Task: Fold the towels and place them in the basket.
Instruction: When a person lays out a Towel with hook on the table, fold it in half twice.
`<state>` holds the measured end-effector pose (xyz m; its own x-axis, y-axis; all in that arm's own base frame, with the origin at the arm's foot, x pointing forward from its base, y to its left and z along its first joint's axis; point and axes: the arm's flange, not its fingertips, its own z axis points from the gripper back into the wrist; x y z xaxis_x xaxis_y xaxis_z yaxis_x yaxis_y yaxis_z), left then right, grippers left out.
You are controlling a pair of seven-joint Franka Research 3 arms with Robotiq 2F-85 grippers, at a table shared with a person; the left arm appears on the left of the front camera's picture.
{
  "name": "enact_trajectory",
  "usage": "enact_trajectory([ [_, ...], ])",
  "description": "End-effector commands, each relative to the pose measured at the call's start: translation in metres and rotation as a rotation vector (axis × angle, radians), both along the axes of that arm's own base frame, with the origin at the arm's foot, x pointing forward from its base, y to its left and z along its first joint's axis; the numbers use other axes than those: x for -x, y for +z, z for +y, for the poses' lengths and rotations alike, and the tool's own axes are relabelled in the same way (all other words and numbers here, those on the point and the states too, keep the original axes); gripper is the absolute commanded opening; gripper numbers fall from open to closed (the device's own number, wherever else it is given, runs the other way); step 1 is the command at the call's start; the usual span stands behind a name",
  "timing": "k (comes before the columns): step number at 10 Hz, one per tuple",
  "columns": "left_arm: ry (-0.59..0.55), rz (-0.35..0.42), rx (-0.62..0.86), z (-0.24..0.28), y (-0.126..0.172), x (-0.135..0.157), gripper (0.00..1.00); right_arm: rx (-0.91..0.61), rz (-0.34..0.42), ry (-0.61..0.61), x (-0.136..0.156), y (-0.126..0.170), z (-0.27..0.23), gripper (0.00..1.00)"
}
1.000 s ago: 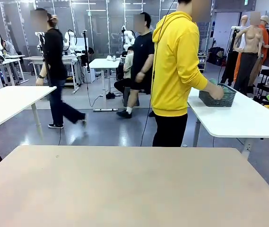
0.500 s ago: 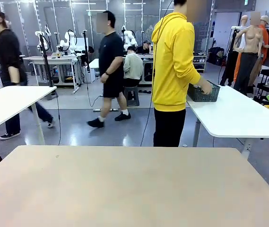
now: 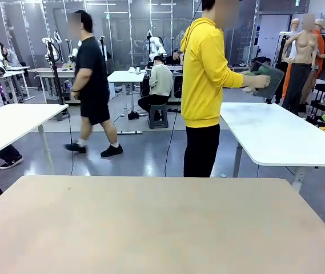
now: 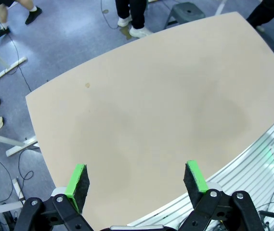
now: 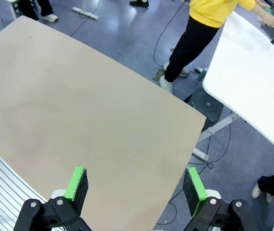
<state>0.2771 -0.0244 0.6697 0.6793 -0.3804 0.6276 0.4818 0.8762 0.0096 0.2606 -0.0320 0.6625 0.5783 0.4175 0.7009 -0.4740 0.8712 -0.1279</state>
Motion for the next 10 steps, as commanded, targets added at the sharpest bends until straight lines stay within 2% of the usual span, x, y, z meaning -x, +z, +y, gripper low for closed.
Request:
enact_trajectory([
  [1, 0.001, 0.001, -0.001, 0.0, -0.0002, -0.0001, 1.0, 0.0, -0.005, 0.001, -0.0007, 0.0004, 0.0006, 1.0],
  [10, 0.001, 0.001, -0.001, 0.0, -0.0002, -0.0001, 1.0, 0.0, -0.005, 0.001, -0.0007, 0.0004, 0.0006, 1.0],
])
